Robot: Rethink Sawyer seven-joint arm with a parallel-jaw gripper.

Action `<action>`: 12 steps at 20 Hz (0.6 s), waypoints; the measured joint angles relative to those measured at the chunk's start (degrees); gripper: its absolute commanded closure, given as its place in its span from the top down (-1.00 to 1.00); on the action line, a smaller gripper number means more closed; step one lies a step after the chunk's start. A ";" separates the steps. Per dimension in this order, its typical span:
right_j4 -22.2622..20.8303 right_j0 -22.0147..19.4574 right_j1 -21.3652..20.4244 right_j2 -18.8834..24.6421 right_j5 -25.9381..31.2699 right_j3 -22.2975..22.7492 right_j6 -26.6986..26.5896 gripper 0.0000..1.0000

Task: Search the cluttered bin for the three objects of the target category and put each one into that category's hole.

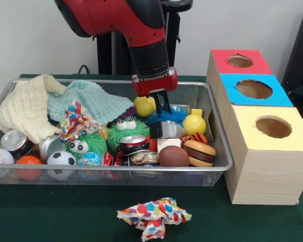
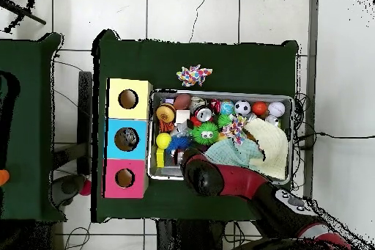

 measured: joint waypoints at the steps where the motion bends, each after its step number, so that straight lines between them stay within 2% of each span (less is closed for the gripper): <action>1: 0.00 0.31 -0.19 -0.34 -0.24 0.00 0.00 -1.00; 5: -0.92 1.71 -0.92 -1.77 -0.25 -0.12 0.00 -1.00; 11: -7.93 6.45 -3.41 -5.21 0.45 -2.14 0.00 -1.00; 12: -10.41 7.47 -4.04 -5.60 1.42 -3.24 0.00 -1.00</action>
